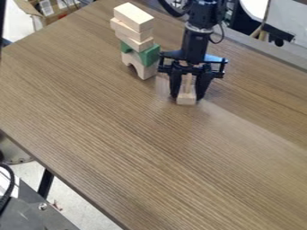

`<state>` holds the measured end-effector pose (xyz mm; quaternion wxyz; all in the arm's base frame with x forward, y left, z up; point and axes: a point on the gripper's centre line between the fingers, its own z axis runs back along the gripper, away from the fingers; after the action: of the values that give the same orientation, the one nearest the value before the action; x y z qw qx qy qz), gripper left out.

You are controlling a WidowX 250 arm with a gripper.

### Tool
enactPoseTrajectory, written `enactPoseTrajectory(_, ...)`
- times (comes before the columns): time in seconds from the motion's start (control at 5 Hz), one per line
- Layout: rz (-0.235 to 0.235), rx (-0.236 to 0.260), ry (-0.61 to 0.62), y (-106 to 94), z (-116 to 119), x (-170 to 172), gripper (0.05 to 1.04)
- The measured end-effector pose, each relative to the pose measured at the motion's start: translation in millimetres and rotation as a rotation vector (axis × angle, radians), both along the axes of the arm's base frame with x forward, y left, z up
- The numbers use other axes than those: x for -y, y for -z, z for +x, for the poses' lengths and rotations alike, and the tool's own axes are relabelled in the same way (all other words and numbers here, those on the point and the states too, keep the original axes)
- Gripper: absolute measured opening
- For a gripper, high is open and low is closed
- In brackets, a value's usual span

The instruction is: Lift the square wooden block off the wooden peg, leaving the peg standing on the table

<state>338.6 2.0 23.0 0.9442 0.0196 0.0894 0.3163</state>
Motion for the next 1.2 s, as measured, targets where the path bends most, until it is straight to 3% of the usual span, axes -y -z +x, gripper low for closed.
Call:
enactPoseTrajectory(0.2,0.000,0.005,0.010,-4.3,-3.9,-0.2,0.547)
enactPoseTrajectory(0.8,-0.051,0.096,0.020,-45.8,-3.8,6.8,0.547)
enactPoseTrajectory(1.0,-0.049,0.132,0.022,-61.8,-4.1,6.6,0.547)
enactPoseTrajectory(1.2,-0.033,0.115,0.011,-73.2,-3.8,4.8,0.547)
